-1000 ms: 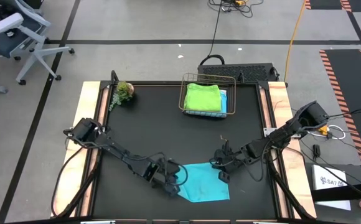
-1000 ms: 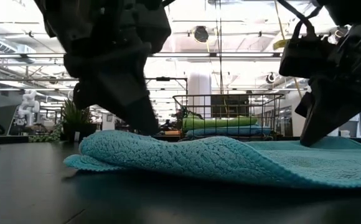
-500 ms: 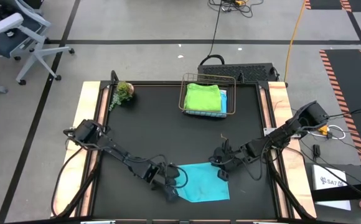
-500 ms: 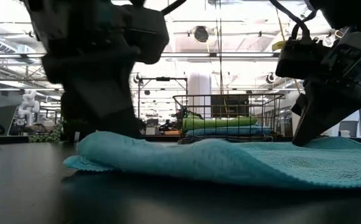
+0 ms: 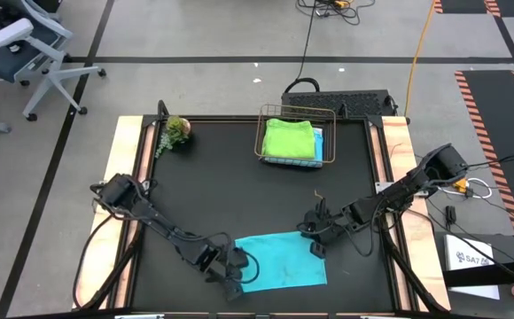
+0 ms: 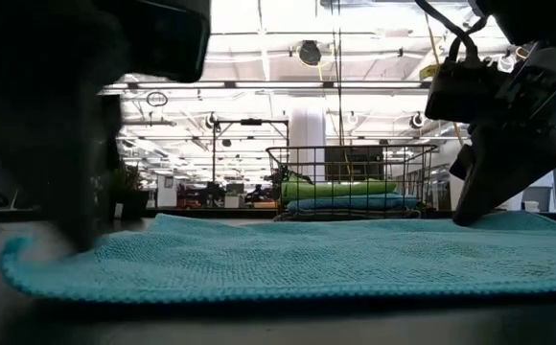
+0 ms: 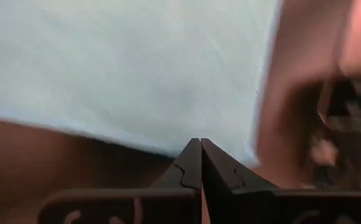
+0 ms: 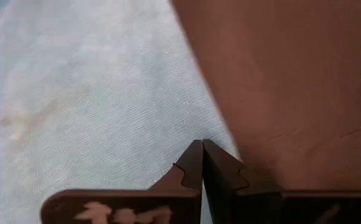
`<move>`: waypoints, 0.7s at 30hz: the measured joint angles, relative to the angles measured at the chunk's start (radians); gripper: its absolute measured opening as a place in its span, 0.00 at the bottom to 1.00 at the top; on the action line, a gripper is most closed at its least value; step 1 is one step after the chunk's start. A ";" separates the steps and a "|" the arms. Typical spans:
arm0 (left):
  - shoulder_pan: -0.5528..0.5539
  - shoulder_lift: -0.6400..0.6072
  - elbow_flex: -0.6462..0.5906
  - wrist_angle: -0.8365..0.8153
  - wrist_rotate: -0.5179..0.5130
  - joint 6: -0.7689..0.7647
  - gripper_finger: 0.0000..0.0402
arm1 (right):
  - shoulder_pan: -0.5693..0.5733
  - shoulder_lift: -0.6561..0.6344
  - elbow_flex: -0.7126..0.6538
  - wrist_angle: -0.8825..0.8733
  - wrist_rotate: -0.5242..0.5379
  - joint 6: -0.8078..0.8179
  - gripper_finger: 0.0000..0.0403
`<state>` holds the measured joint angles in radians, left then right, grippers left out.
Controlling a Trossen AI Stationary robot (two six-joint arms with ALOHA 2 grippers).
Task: Fold microfiber towels
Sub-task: Fold the blue towel
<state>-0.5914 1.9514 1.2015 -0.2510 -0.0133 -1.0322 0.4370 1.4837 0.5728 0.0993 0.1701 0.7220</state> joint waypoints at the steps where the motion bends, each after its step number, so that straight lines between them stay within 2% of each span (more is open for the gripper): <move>1: 0.000 -0.006 0.000 -0.011 -0.052 -0.005 0.01 | -0.004 -0.003 0.000 0.001 -0.021 0.000 0.00; 5: 0.016 -0.045 0.000 -0.080 -0.188 -0.021 0.01 | -0.006 -0.040 0.016 -0.002 -0.096 -0.001 0.00; 9: 0.048 -0.079 0.001 -0.171 -0.248 0.008 0.00 | -0.005 -0.082 0.027 -0.031 -0.123 -0.014 0.00; 15: 0.122 -0.071 0.000 -0.260 -0.196 0.072 0.05 | -0.012 -0.112 0.028 -0.201 -0.166 -0.036 0.00; 21: 0.181 -0.069 0.000 -0.272 -0.189 0.169 0.11 | -0.036 -0.147 0.036 -0.227 -0.252 -0.052 0.03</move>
<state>-0.4099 1.8820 1.2015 -0.5231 -0.2024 -0.8636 0.4005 1.3366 0.6091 -0.1281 -0.0821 0.6697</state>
